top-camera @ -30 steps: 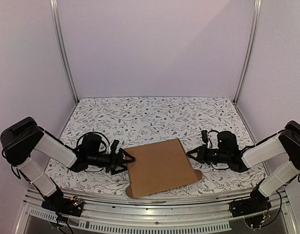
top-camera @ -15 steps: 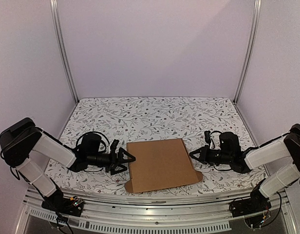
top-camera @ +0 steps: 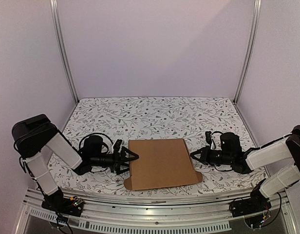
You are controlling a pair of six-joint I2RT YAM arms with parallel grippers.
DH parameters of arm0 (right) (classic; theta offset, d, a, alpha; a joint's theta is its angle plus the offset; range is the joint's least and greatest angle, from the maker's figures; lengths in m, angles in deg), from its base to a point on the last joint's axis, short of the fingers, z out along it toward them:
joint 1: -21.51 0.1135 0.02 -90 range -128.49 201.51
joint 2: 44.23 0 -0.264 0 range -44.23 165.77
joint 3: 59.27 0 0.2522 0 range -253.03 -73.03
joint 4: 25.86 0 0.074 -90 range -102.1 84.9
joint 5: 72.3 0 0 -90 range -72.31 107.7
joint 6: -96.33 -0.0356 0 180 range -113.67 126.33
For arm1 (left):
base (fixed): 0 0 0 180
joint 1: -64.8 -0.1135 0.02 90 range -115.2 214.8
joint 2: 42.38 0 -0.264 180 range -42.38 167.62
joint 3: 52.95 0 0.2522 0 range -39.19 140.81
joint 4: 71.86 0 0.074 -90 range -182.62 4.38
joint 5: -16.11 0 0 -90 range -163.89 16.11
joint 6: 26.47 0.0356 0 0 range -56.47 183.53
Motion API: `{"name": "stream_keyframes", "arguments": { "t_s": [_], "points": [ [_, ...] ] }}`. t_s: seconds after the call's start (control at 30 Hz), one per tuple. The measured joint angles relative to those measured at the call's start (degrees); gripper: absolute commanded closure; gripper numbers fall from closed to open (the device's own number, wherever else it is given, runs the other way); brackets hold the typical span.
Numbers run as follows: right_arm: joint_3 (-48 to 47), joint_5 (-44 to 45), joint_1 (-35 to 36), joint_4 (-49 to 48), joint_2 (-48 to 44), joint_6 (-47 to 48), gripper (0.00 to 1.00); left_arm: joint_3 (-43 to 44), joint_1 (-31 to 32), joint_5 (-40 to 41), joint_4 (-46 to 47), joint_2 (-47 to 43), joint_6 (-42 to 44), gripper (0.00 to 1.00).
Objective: Fold the paper box
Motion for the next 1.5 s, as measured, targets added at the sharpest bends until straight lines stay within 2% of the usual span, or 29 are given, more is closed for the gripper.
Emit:
{"name": "stream_keyframes", "arguments": {
  "t_s": [0.23, 0.47, 0.6, 0.67, 0.8, 0.87, 1.0, 1.17, 1.27, 1.4, 1.47, 1.5],
  "points": [
    [0.3, -0.1, 0.0, 1.1, -1.1, 0.2, 1.00, -0.5, 0.1, -0.5, 10.6, 6.5, -4.7, 0.24],
    [0.5, 0.0, 0.0, 2.6, -2.4, 0.3, 1.00, -0.5, 0.2, -1.5, 13.8, 8.8, -7.0, 0.51],
    [0.5, 0.2, 0.0, 4.2, -3.5, 0.6, 0.99, -0.5, 0.2, -1.8, 14.3, 8.9, -7.5, 0.61],
    [0.3, 0.4, 0.0, 6.0, -4.6, 0.9, 0.87, -0.5, 0.2, -1.9, 14.4, 8.9, -7.7, 0.65],
    [0.2, 2.2, -0.1, 16.7, -7.7, 2.8, 0.58, -0.5, 0.1, -2.3, 14.4, 8.9, -8.5, 0.68],
    [0.0, 3.0, 0.0, 22.3, -11.1, 4.6, 0.51, -0.5, 0.0, -2.6, 14.3, 8.9, -8.9, 0.68],
    [-3.3, 4.1, 0.0, 33.1, -22.7, 10.2, 0.39, -0.5, -0.5, -3.2, 12.3, 6.9, -9.4, 0.68],
    [-11.5, 4.9, 1.3, 41.2, -33.4, 18.5, 0.29, -0.3, -1.6, -4.5, 8.5, 2.1, -10.2, 0.67],
    [-16.1, 6.0, 4.9, 44.8, -35.8, 24.5, 0.21, 0.1, -2.3, -5.6, 6.3, -0.7, -10.8, 0.67],
    [-20.6, 7.6, 10.5, 48.9, -35.8, 34.0, 0.15, 0.5, -3.1, -8.1, 3.4, -4.7, -12.0, 0.67],
    [-22.0, 7.8, 11.9, 51.0, -35.8, 38.8, 0.03, 0.5, -3.8, -9.8, 2.5, -6.5, -12.8, 0.67],
    [-22.5, 7.9, 12.3, 51.8, -35.8, 40.6, 0.01, 0.5, -4.5, -10.9, 2.1, -7.5, -13.1, 0.67]
  ]
}}
